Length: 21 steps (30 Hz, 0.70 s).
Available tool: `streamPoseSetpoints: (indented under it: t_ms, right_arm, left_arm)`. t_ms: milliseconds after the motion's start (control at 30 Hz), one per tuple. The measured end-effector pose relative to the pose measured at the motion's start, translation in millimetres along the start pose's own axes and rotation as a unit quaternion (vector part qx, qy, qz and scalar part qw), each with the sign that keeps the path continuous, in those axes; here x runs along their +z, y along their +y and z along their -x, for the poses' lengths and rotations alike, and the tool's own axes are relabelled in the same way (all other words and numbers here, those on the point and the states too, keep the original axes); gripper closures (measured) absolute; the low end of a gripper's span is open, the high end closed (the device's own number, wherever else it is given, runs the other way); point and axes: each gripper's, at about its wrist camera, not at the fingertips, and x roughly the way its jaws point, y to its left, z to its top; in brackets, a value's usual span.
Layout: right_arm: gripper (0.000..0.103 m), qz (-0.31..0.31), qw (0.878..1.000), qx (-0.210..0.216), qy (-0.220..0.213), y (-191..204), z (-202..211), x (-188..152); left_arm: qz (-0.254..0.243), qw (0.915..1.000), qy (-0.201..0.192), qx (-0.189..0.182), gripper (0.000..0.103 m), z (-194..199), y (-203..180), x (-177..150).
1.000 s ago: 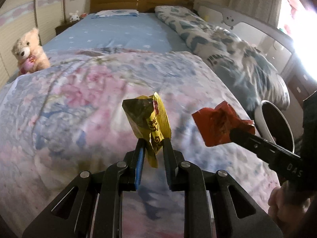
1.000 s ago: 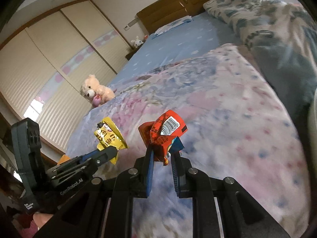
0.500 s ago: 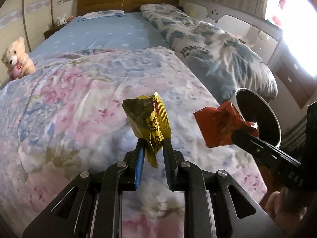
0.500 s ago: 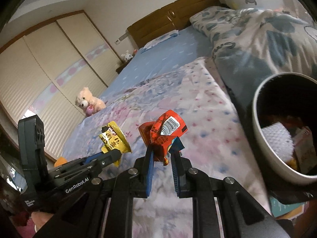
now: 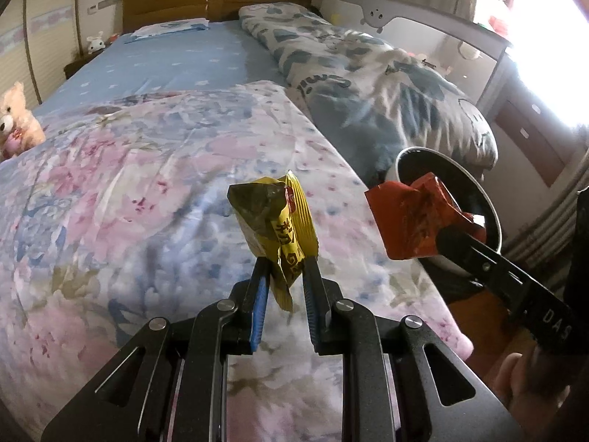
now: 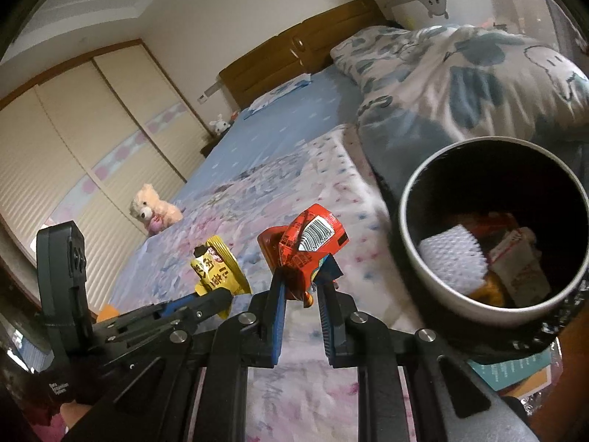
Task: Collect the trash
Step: 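Carry the yellow snack bag and red chip bag over the trash bin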
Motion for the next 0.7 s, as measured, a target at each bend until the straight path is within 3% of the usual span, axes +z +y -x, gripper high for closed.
streamPoseSetpoints:
  t_ms: [700]
  right_arm:
    - [0.085, -0.036, 0.998, -0.042, -0.037, -52.0, 38.8, 8.4]
  left_arm:
    - [-0.053, 0.9983, -0.002, -0.024, 0.086, -8.1, -64.7, 12.2]
